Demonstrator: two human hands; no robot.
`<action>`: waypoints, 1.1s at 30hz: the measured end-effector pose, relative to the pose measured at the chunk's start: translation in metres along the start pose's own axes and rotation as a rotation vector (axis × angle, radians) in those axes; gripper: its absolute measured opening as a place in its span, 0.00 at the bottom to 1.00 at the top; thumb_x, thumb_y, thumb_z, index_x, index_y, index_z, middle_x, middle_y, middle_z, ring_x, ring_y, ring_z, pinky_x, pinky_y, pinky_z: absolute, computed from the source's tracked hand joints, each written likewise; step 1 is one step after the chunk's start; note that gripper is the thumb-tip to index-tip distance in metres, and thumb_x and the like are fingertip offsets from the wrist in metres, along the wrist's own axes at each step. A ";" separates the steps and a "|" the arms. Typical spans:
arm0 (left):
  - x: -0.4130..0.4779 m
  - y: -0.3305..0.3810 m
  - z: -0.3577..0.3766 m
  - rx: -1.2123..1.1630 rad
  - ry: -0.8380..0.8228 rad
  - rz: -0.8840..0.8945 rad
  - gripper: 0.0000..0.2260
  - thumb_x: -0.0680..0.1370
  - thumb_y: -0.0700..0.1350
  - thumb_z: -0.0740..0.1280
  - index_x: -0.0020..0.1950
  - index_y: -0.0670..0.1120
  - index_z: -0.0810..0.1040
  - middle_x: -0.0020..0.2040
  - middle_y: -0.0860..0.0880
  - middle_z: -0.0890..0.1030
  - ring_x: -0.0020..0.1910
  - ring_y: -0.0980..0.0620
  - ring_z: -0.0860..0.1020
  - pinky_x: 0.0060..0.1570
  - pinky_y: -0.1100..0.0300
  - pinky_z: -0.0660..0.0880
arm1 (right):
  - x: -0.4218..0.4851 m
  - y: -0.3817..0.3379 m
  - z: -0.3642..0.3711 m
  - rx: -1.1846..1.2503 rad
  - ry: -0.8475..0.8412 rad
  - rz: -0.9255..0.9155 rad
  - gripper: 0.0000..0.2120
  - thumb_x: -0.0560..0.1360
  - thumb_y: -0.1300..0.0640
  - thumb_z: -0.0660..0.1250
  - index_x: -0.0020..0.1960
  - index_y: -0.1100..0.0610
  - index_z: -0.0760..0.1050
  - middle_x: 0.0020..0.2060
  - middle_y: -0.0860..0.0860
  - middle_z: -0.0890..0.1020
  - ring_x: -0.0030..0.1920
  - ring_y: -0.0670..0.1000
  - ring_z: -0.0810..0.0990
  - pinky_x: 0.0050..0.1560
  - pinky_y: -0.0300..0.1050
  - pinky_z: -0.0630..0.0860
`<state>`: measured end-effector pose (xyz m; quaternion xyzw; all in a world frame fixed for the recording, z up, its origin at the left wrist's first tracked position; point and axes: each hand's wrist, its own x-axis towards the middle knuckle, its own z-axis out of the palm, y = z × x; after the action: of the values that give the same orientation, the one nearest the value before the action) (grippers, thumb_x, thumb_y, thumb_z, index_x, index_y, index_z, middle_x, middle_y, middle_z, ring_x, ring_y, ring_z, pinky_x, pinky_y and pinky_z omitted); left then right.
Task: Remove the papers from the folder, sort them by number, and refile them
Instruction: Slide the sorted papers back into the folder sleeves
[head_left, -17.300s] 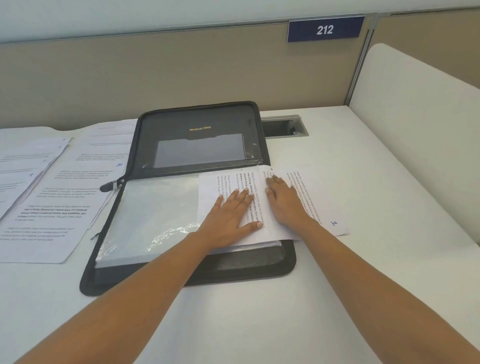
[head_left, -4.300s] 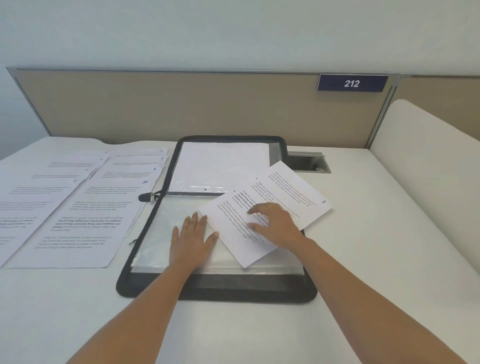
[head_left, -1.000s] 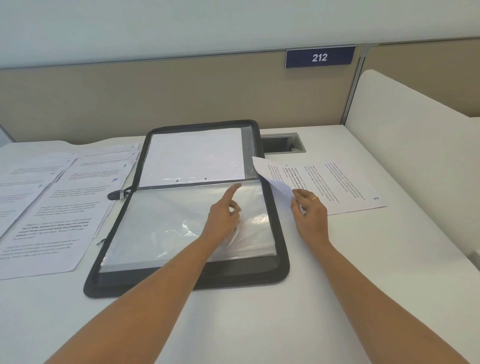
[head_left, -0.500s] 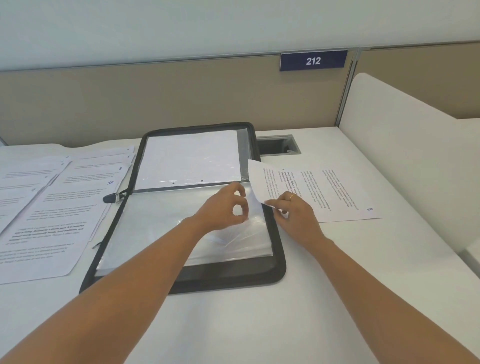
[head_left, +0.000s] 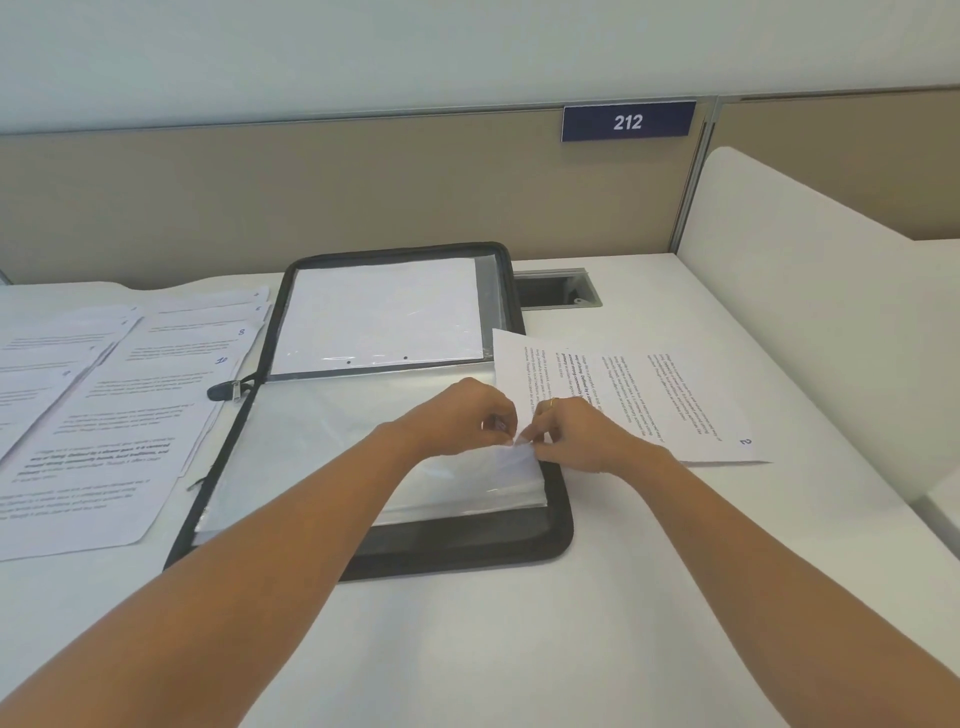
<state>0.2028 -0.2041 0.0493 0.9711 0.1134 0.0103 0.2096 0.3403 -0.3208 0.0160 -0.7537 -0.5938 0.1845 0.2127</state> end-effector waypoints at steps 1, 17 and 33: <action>0.000 0.000 0.000 0.006 -0.017 0.005 0.06 0.74 0.40 0.70 0.49 0.40 0.82 0.46 0.45 0.83 0.40 0.54 0.76 0.39 0.73 0.68 | 0.001 -0.001 -0.002 0.029 -0.030 0.012 0.11 0.74 0.60 0.67 0.55 0.56 0.82 0.37 0.41 0.73 0.36 0.43 0.71 0.38 0.29 0.65; 0.001 0.002 0.010 0.072 -0.104 0.053 0.06 0.75 0.40 0.69 0.49 0.42 0.84 0.47 0.45 0.82 0.40 0.56 0.72 0.41 0.68 0.65 | 0.014 0.007 0.012 -0.016 0.069 -0.030 0.13 0.73 0.54 0.70 0.57 0.53 0.79 0.64 0.50 0.74 0.65 0.51 0.69 0.66 0.45 0.64; 0.003 0.003 -0.001 0.036 -0.033 0.146 0.06 0.73 0.38 0.71 0.48 0.42 0.85 0.44 0.44 0.81 0.38 0.55 0.70 0.37 0.76 0.63 | 0.017 -0.013 0.013 0.001 -0.048 -0.024 0.06 0.76 0.60 0.64 0.41 0.56 0.78 0.36 0.47 0.74 0.38 0.48 0.72 0.38 0.35 0.65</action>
<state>0.2061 -0.2056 0.0512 0.9805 0.0389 0.0074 0.1927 0.3267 -0.3006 0.0121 -0.7418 -0.6077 0.2002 0.2011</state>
